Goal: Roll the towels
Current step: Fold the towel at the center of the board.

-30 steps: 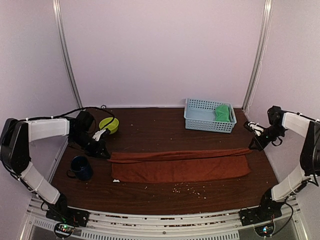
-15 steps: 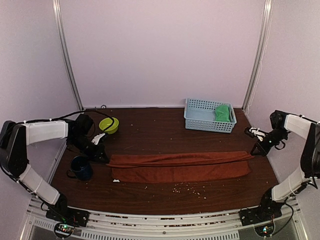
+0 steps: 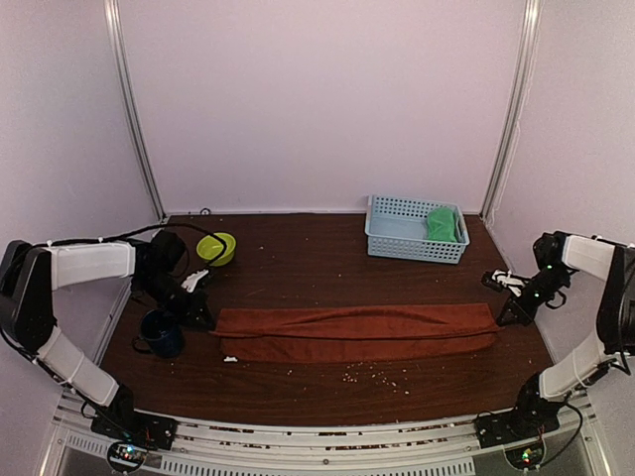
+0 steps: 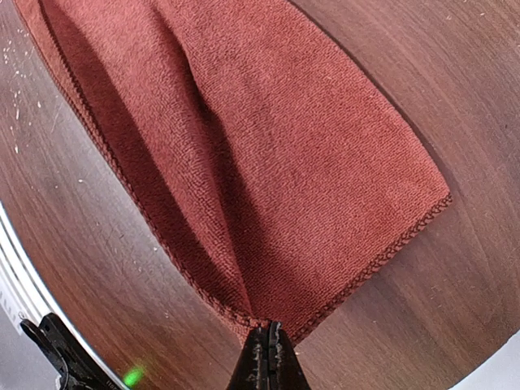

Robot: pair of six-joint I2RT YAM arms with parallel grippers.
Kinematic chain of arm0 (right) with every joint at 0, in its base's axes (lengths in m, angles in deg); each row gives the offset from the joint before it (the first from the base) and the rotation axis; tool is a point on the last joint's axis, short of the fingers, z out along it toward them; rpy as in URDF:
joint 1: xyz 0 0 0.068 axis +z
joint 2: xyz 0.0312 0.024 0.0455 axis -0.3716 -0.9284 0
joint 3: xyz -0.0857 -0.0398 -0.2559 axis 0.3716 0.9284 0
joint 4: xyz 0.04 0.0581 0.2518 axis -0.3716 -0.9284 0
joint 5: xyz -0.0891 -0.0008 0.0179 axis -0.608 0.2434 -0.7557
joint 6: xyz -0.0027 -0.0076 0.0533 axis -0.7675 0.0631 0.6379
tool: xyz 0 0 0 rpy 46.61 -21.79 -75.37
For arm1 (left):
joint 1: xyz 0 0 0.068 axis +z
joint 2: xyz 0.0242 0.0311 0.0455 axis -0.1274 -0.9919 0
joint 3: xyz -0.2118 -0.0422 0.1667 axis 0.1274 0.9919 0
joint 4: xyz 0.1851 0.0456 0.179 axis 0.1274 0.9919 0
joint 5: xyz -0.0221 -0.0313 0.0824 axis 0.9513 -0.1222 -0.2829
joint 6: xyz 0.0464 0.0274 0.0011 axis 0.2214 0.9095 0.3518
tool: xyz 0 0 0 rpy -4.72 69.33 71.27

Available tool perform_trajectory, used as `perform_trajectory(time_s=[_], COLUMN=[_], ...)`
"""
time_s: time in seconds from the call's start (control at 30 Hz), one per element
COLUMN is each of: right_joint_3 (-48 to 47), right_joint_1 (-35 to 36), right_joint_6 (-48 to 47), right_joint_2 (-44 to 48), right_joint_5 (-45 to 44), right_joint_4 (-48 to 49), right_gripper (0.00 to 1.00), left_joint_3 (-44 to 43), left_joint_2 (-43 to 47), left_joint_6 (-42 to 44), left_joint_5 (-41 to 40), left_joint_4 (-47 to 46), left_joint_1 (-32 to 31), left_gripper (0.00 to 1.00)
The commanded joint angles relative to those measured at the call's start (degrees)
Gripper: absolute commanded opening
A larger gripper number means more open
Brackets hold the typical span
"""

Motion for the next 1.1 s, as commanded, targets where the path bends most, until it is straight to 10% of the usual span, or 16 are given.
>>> perform_trajectory(time_s=[0.0, 0.67, 0.83, 1.07], right_joint_3=[0.9, 3.6, 3.4, -3.8], right_joint_1=[-0.7, -1.6, -2.4, -5.1], right_joint_6=[-2.5, -5.6, -10.4, -10.9], right_joint_2=[1.7, -1.2, 0.7, 4.5], right_joint_5=[-2.0, -3.0, -4.6, -3.5], right_joint_4=[-1.6, -0.1, -6.0, -10.5], right_gripper=[0.0, 0.02, 0.16, 0.25], left_joint_3=[1.7, 2.5, 0.6, -7.9], left_joint_2=[2.3, -0.6, 2.8, 6.9], left_joint_6=[-1.0, -1.8, -2.2, -2.4], left_joint_5=[-0.4, -1.4, -1.0, -6.9], left_joint_4=[1.7, 2.4, 4.9, 12.2], left_joint_1=[-0.4, -3.0, -3.2, -3.1], left_gripper=[0.0, 0.0, 0.27, 0.37])
